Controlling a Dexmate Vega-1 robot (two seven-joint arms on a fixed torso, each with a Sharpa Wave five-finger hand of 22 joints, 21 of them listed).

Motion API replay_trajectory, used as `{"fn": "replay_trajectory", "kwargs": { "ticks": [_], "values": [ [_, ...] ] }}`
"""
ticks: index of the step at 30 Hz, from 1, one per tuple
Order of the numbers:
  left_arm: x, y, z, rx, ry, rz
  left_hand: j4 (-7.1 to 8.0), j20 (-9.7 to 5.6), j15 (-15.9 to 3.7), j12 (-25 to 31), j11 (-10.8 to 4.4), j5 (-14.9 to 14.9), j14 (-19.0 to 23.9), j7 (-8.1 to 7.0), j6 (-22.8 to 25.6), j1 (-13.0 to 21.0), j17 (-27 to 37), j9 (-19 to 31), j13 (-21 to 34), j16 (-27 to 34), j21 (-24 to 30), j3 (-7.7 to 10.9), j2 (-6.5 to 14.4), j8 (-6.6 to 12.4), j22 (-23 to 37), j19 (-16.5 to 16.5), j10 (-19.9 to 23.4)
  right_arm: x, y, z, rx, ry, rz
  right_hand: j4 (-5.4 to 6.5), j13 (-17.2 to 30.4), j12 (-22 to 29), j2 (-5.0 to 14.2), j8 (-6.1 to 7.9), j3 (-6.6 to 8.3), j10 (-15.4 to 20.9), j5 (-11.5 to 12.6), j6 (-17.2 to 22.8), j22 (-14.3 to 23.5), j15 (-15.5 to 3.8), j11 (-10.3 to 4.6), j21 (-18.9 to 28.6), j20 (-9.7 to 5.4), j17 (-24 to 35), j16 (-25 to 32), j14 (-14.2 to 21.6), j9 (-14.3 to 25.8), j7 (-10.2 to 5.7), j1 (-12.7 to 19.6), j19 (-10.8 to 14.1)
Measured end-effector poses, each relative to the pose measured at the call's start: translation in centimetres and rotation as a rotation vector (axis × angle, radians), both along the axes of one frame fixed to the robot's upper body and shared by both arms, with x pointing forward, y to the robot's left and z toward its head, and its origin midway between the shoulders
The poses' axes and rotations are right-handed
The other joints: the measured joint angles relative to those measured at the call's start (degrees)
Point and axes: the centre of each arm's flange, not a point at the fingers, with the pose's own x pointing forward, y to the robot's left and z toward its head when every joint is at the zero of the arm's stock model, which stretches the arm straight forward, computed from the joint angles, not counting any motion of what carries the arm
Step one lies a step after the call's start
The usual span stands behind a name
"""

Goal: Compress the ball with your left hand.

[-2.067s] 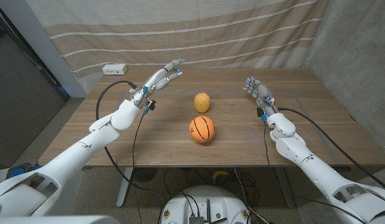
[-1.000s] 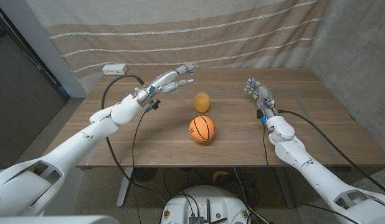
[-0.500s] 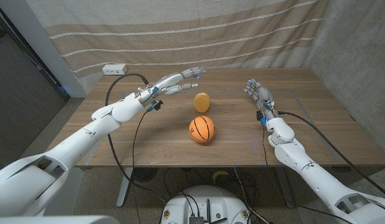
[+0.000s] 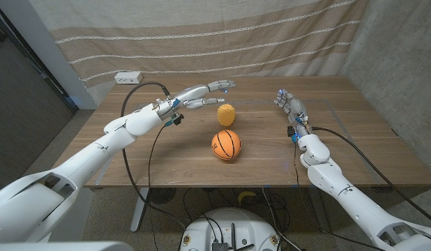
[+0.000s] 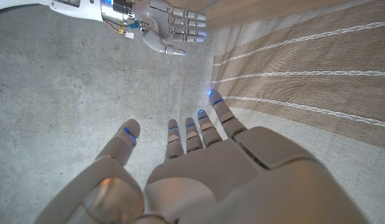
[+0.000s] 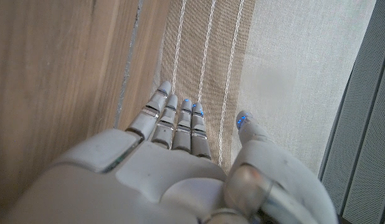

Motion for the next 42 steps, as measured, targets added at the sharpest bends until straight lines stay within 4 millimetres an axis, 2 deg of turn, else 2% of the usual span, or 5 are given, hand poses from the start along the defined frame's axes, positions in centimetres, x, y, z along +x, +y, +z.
{"fn": "replay_trajectory", "kwargs": {
  "ticks": [10, 16, 20, 27, 42],
  "values": [
    [-0.7, -0.5, -0.2, 0.038, -0.006, -0.013, -2.06, -0.11, -0.52, -0.5, -0.74, -0.2, 0.1, -0.77, -1.8, -0.2, -0.1, 0.0, 0.0, -0.2, -0.7, -1.12, -0.2, -0.24, 0.0, 0.1, -0.7, -0.5, 0.0, -0.2, 0.004, -0.009, -0.013, 0.0, 0.0, 0.0, 0.01, 0.0, 0.0, 0.2, 0.0, 0.0, 0.0, 0.0, 0.2, 0.0, 0.0, 0.0, 0.0, 0.0, 0.0, 0.0, 0.0, 0.0],
    [-0.6, -0.8, -0.6, 0.074, 0.03, 0.02, -5.01, -1.03, -0.3, -1.5, -1.2, -0.2, -2.9, -2.92, -7.4, -1.7, 0.0, 0.0, 0.0, -0.8, -2.9, -4.07, -5.1, -0.66, 0.0, -1.7, -5.4, -1.4, 0.0, -0.8, 0.008, -0.014, -0.014, -0.48, 0.0, 0.0, 0.45, 0.0, 0.14, 0.2, 0.2, 0.0, 0.0, 0.0, 0.2, 0.0, 0.0, 0.0, 0.0, 0.0, 0.0, 0.0, -0.5, 0.0],
    [-0.6, -0.8, -0.7, 0.083, 0.058, 0.054, -6.52, -0.49, 0.19, -1.6, -1.32, -0.2, -5.8, -3.41, -11.6, -1.1, 0.0, 0.0, 0.0, -1.1, -4.5, -5.11, -7.7, -0.66, 0.3, -2.8, -9.2, -1.8, -0.1, -1.1, 0.01, -0.013, -0.018, -0.55, 0.0, 0.0, 0.45, 0.0, 0.07, 0.2, 0.2, 0.2, 0.0, 0.0, 0.17, 0.0, 0.0, -0.3, 0.0, 0.0, 0.0, 0.23, -0.5, 0.0],
    [-0.1, -0.9, -0.7, 0.106, 0.103, 0.115, -7.03, -0.3, 1.03, -1.6, -1.03, -0.2, -7.4, -3.82, -13.6, -0.4, 0.3, 0.0, 0.3, -1.1, -5.5, -5.62, -9.6, -0.66, 0.3, -3.6, -10.9, -2.3, -0.1, -1.6, 0.012, -0.011, -0.021, -0.55, -0.3, 0.0, 0.44, 0.0, 0.07, 0.4, 0.2, 0.2, 0.0, 0.0, -0.01, 0.0, 0.0, -0.3, 0.0, 0.0, 0.0, 0.22, -0.5, 0.0],
    [-0.8, -1.8, -1.6, 0.208, 0.082, 0.169, -7.02, 0.33, 1.12, -1.6, -0.72, -0.2, -7.5, -3.51, -13.9, 0.1, 0.3, 0.0, 0.3, -1.1, -6.0, -6.09, -10.6, -0.18, 0.3, -4.2, -11.2, -3.8, -0.2, -2.9, 0.016, -0.009, -0.03, -0.55, -0.3, 0.0, -0.09, 0.0, 0.07, 0.4, 0.2, 0.2, 0.0, 0.0, -0.01, 0.0, 0.0, -0.3, 0.0, 0.0, 0.3, 0.22, -1.0, 0.0]
  ]
}}
